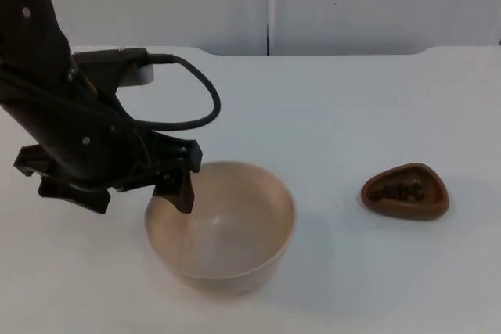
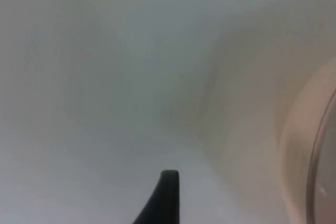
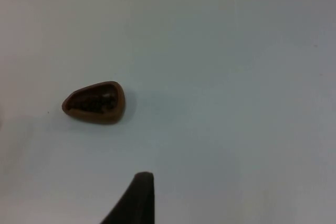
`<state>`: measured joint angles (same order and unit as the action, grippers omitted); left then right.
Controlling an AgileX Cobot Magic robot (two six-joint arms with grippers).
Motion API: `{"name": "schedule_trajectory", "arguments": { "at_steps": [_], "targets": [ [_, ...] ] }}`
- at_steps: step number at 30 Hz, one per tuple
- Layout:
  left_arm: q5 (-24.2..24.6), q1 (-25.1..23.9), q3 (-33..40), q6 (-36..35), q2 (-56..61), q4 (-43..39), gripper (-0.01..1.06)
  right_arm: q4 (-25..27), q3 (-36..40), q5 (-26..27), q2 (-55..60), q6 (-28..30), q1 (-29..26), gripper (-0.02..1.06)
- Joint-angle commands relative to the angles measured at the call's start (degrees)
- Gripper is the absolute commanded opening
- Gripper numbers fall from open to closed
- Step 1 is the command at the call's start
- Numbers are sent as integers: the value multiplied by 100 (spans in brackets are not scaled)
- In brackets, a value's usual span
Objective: Pick up the bowl with the left hand and pour the coffee beans from the cup into the bowl with the right hand.
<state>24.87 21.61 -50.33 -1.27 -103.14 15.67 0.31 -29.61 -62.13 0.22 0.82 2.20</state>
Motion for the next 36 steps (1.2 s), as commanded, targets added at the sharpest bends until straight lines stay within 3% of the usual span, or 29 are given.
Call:
{"name": "schedule_trajectory", "arguments": {
  "at_steps": [1, 12, 16, 20, 21, 26, 27, 34, 36],
  "targets": [
    [-71, 34, 31, -54, -34, -36, 84, -31, 6, 37, -22, 27, -28, 105],
    [-139, 34, 31, -54, -297, -211, 79, -31, 6, 37, -22, 27, -28, 105],
    [-152, 34, 31, -54, -343, -146, 73, -31, 6, 37, -22, 27, -28, 105],
    [-173, 34, 31, -54, -343, -89, 54, -31, 6, 37, -22, 27, -28, 105],
    [-173, 34, 31, -54, -343, -89, 54, -31, 6, 37, -22, 27, -28, 105],
    [-176, 34, 31, -54, -343, -28, 28, -31, 6, 37, -22, 27, -28, 105],
    [-176, 34, 31, -54, -343, -28, 28, -31, 6, 37, -22, 27, -28, 105],
    [-219, 34, 31, -54, -343, 38, 1, -31, 6, 37, -22, 27, -28, 105],
    [-219, 34, 31, -54, -343, 38, 0, -31, 6, 37, -22, 27, -28, 105]
  ]
}}
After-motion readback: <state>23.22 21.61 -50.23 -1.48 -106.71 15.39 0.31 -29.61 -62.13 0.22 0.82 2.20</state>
